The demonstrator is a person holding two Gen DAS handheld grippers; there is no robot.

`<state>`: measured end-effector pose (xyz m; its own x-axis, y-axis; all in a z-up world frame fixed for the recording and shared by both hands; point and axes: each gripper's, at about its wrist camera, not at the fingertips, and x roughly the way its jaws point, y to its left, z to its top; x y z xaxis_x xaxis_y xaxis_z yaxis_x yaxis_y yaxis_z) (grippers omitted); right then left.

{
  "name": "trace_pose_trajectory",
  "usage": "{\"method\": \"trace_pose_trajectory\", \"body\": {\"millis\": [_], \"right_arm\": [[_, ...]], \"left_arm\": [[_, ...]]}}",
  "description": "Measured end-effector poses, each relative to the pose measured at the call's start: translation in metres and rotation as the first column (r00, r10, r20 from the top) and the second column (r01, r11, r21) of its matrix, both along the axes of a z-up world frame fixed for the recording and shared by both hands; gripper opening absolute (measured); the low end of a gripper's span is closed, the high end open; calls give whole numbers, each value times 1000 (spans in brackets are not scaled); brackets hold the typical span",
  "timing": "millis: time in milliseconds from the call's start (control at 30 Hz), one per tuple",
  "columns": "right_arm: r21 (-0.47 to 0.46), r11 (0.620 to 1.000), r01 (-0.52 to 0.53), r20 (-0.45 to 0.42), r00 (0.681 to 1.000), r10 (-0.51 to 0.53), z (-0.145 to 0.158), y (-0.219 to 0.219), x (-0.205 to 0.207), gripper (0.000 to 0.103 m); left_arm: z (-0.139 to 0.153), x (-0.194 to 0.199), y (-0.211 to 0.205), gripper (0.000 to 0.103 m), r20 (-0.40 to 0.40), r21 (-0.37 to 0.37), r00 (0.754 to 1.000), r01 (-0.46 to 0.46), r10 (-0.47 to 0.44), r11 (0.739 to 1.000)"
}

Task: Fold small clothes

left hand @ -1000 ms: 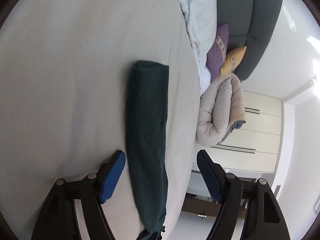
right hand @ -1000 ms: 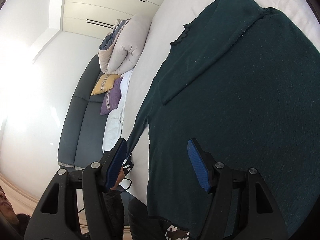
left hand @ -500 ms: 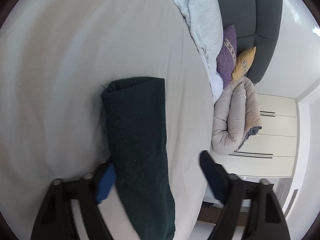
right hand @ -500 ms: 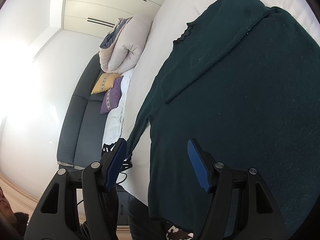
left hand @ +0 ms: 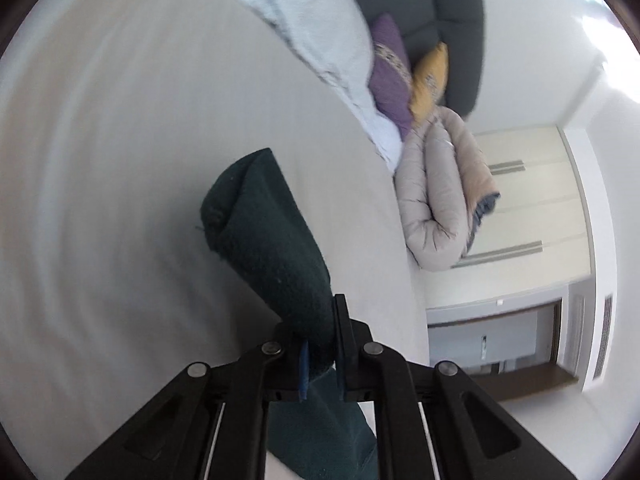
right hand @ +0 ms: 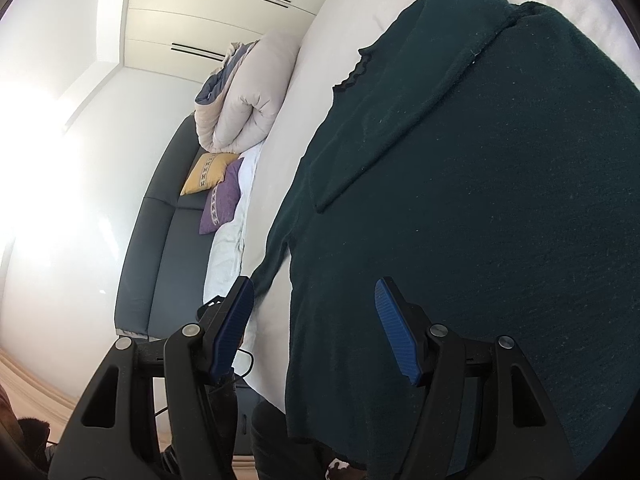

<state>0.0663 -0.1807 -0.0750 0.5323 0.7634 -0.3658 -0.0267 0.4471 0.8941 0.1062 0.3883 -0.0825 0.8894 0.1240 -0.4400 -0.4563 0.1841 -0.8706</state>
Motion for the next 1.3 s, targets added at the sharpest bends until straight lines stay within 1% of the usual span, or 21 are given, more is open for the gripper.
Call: {"method": "trace_pose_trajectory", "body": {"millis": [67, 100, 133, 167, 200, 233, 267, 300, 367, 400, 433, 500, 533, 567, 700, 900, 1067, 1133, 1167, 1200, 1300], "right_arm": [[3, 1000, 15, -1, 1000, -15, -4, -7, 0, 63], [8, 1000, 23, 0, 1000, -23, -6, -11, 0, 63], [12, 999, 31, -1, 1000, -31, -8, -16, 0, 63], [13, 999, 41, -1, 999, -41, -9, -20, 1, 63], [13, 999, 50, -1, 999, -50, -11, -24, 3, 63], [12, 998, 59, -1, 998, -59, -12, -28, 5, 63], [9, 998, 67, 0, 998, -67, -13, -32, 8, 63], [6, 997, 74, 3, 997, -74, -13, -36, 12, 63], [-22, 997, 80, 7, 997, -80, -11, -41, 23, 63], [-43, 996, 79, 12, 997, -78, -8, -43, 30, 63], [-66, 995, 72, 17, 997, -71, -5, -43, 39, 63], [-95, 995, 40, 23, 999, -38, 2, -41, 59, 63], [-110, 994, 21, 24, 1000, -18, 5, -38, 71, 63], [-128, 992, -3, 27, 1000, 6, 9, -33, 84, 63], [-147, 986, -84, 17, 996, 88, 20, -6, 139, 63], [15, 983, -184, -132, 974, 184, -8, 45, 221, 63], [108, 977, -183, -257, 944, 205, -42, 78, 253, 63], [128, 975, -181, -268, 940, 210, -53, 87, 258, 60], [121, 975, -188, -263, 941, 214, -56, 90, 260, 50], [104, 973, -205, -253, 941, 225, -57, 94, 261, 33], [-1, 970, -243, -229, 945, 236, -53, 106, 261, 8]], "left_arm": [[28, 29, -35, 10, -16, 128, 992, 126, -125, 984], [41, 44, -58, 10, -39, 197, 979, 202, -198, 959], [53, 60, -87, 10, -72, 273, 959, 283, -274, 919], [64, 76, -123, 10, -117, 354, 927, 374, -357, 857], [71, 89, -161, 10, -169, 428, 889, 456, -426, 780], [74, 101, -203, 10, -240, 500, 839, 537, -488, 679], [73, 109, -241, 10, -316, 560, 792, 600, -523, 571], [67, 114, -281, 10, -401, 612, 746, 650, -533, 450], [50, 114, -342, 10, -526, 664, 676, 706, -516, 248], [39, 112, -364, 10, -577, 667, 648, 725, -498, 170], [29, 111, -380, 11, -621, 663, 624, 741, -475, 108], [11, 108, -397, 11, -675, 657, 603, 753, -425, 25], [5, 108, -400, 11, -692, 648, 593, 761, -411, 7], [2, 107, -400, 12, -696, 644, 588, 765, -413, 5], [0, 103, -387, 20, -672, 644, 594, 763, -443, 46], [-2, 101, -379, 20, -659, 660, 608, 750, -442, 47], [-5, 102, -375, 20, -645, 659, 611, 749, -459, 71], [-4, 102, -373, 26, -642, 658, 613, 749, -461, 79], [-4, 102, -372, 36, -641, 658, 614, 749, -461, 83], [-4, 102, -371, 51, -640, 654, 612, 751, -465, 89], [2, 99, -363, 76, -611, 652, 619, 747, -494, 128]]}}
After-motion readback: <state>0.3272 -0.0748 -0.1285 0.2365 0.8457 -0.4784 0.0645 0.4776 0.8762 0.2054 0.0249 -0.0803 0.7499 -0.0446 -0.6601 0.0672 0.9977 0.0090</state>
